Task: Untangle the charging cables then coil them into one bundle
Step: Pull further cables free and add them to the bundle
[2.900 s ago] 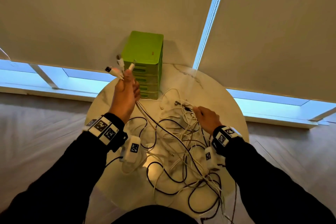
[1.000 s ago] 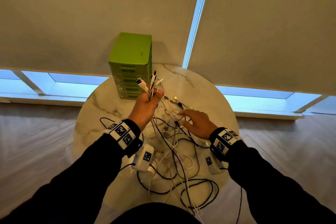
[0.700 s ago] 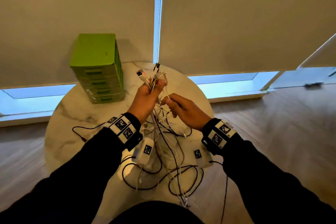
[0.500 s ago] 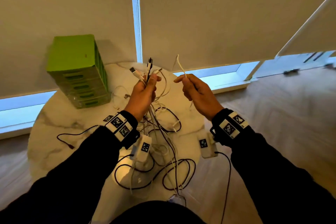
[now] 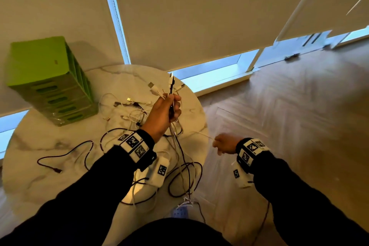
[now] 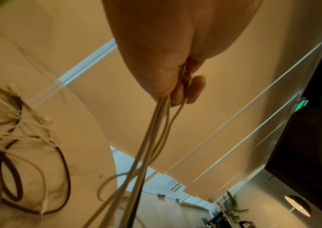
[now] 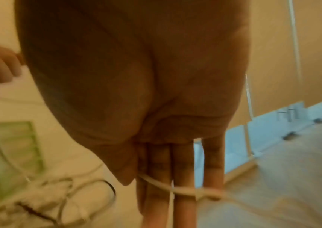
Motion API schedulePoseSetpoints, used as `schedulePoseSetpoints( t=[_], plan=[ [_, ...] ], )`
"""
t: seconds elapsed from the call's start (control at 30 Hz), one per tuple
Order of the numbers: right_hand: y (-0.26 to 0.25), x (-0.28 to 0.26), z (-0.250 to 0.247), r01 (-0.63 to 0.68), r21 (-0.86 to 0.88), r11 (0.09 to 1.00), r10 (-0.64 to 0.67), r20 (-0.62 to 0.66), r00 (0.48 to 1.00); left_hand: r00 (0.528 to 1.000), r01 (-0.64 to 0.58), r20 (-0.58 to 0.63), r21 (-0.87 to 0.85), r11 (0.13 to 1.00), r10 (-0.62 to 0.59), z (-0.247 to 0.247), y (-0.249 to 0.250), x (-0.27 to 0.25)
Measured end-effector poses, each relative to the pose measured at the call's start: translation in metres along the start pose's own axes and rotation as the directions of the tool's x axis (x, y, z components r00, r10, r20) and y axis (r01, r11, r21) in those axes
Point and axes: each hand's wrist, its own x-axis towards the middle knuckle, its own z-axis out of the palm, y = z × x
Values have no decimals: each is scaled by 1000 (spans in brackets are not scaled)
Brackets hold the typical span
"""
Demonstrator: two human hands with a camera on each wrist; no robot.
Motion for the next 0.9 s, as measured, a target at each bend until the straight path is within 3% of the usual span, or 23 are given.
schedulePoseSetpoints(
  t=[0.07,0.1,0.2,0.3,0.43,0.53,0.6,0.67,0.7,0.73,0.8,0.83,0.87,0.9],
  plan=[
    [13,4,27,-57,8,998,57,-82,995,999,36,6,-22,999,-36,6,-3,-3],
    [13,3,35,-16,54,998,24,-164,986,999,53,13,-27,998,-52,8,-5,-4],
    [-17,-12,39,342,221,913,-247,-365,898,995,84,51,17,996,-85,16,-13,-7],
    [-52,-25,34,529,415,740,-329,-463,823,994,72,76,94,993,-80,18,-19,-7],
    [-64,-36,29,546,529,649,-217,-559,800,998,7,65,160,987,-17,14,-19,-6],
    [-56,-40,23,621,482,619,-176,-685,707,999,-42,4,214,976,42,10,-19,-1],
    [-48,-42,16,645,475,599,-63,-774,630,995,-56,-70,218,974,73,4,-19,4],
    [-37,-41,9,612,518,597,96,-804,587,987,-33,-152,160,987,58,-6,-18,8],
    [-27,-37,7,555,549,624,142,-779,611,982,-19,-185,108,994,39,-11,-17,10],
    [-16,-31,6,458,582,672,154,-715,682,978,-7,-207,47,999,17,-14,-15,12],
    [5,-21,7,148,526,837,102,-417,903,976,8,-214,-82,997,-26,-18,-11,14],
    [11,-18,9,8,389,921,87,-226,970,979,17,-201,-127,992,-43,-18,-8,15],
    [12,-16,11,-86,221,971,99,-48,994,981,22,-187,-152,988,-50,-17,-5,14],
    [10,-15,13,-113,107,988,108,52,993,984,26,-172,-158,987,-54,-16,-3,13]
  ],
)
